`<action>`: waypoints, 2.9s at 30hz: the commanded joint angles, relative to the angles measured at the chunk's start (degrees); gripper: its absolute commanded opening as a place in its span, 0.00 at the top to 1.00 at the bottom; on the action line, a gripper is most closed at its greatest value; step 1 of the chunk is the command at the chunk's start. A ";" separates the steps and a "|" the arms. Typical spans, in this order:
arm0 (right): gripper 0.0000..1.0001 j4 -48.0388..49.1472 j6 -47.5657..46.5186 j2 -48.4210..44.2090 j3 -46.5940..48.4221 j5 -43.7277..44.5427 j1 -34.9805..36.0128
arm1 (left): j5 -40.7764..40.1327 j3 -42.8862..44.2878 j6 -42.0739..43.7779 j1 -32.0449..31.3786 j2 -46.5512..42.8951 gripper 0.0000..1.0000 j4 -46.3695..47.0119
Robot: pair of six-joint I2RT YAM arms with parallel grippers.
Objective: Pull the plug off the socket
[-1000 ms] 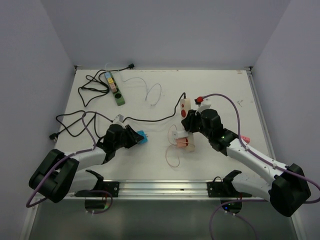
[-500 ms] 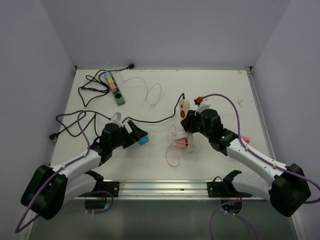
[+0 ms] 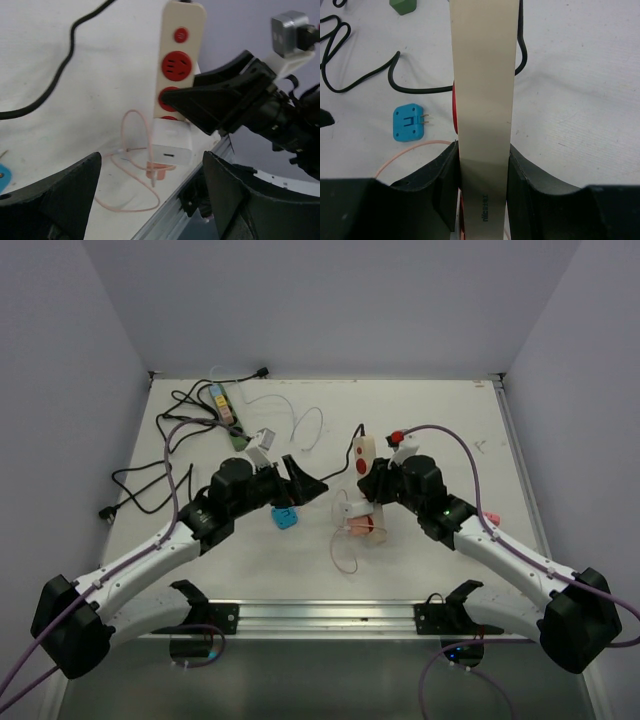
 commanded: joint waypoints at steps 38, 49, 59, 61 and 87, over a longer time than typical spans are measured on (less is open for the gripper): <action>1.00 3.70 1.89 -2.28 3.58 -2.02 0.11 | -6.02 6.51 -1.12 -16.85 19.69 0.16 7.28; 1.00 6.34 4.52 -1.49 2.61 -3.86 0.11 | -1.62 6.69 -3.40 -16.85 22.07 0.17 13.42; 1.00 7.31 3.74 -1.22 1.82 -3.34 0.11 | -2.49 4.49 -3.76 -16.85 20.58 0.40 16.33; 1.00 7.04 2.86 -1.66 1.47 -2.55 0.11 | -3.63 3.79 -3.58 -16.85 19.44 0.57 15.45; 1.00 0.71 -8.92 0.80 1.64 19.08 -1.21 | -18.05 8.27 6.70 -16.76 0.20 1.00 -11.87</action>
